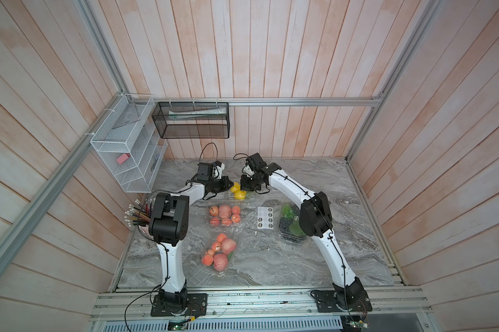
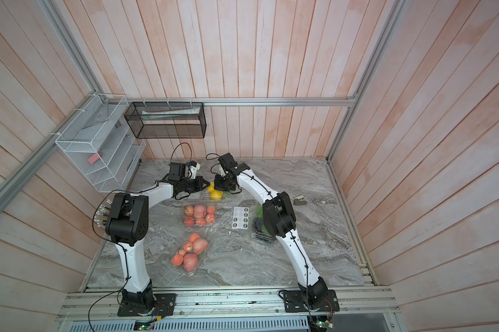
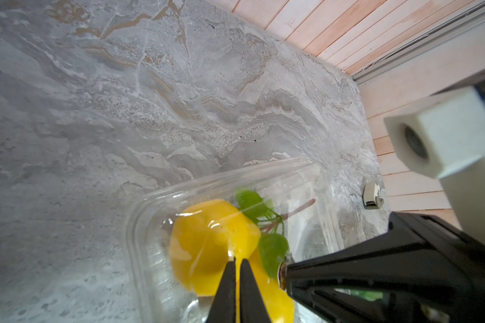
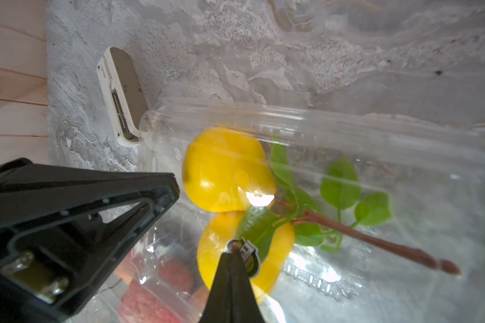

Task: Label fruit boxes
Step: Stick the label on the fruit box, then pick up the label sticker from the center of the board.

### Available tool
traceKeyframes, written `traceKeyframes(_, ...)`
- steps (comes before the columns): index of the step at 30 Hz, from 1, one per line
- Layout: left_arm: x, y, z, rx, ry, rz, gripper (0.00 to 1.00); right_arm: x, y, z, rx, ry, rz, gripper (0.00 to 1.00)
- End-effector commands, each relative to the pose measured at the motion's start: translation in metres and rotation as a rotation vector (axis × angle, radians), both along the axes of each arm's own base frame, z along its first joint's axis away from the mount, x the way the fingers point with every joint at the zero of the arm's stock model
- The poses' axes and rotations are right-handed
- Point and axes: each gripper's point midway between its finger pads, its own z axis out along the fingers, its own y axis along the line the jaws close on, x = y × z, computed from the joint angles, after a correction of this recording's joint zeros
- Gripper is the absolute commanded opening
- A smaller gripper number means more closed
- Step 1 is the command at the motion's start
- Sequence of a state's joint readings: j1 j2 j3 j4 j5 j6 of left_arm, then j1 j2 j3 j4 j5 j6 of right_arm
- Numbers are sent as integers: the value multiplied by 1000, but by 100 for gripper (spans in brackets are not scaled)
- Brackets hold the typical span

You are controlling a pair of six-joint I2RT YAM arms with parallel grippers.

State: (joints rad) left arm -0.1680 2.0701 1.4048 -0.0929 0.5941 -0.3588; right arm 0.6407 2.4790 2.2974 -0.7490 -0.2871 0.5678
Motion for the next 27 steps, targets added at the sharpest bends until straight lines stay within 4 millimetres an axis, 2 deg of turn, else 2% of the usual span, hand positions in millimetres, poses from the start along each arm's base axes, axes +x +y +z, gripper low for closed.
traceKeyframes(1,-7,10,-25,48,60,15,9,-16,-28,-12,-129,40,-9,0)
traceKeyframes(4,-7,11,-21,49,51,14,9,-15,-38,2,-151,16,-20,0)
traceKeyframes(9,-7,12,1,55,13,20,9,-16,-47,44,-151,-61,-40,0)
traceKeyframes(13,-12,15,25,63,-24,27,12,-33,-64,60,-195,-85,-74,3)
traceKeyframes(19,-31,19,56,65,-75,40,21,-85,-92,44,-272,-22,-141,17)
traceKeyframes(23,-45,23,69,67,-95,46,30,-115,-107,26,-295,38,-197,44)
traceKeyframes(27,-56,25,78,61,-113,51,34,-127,-112,5,-349,66,-216,64)
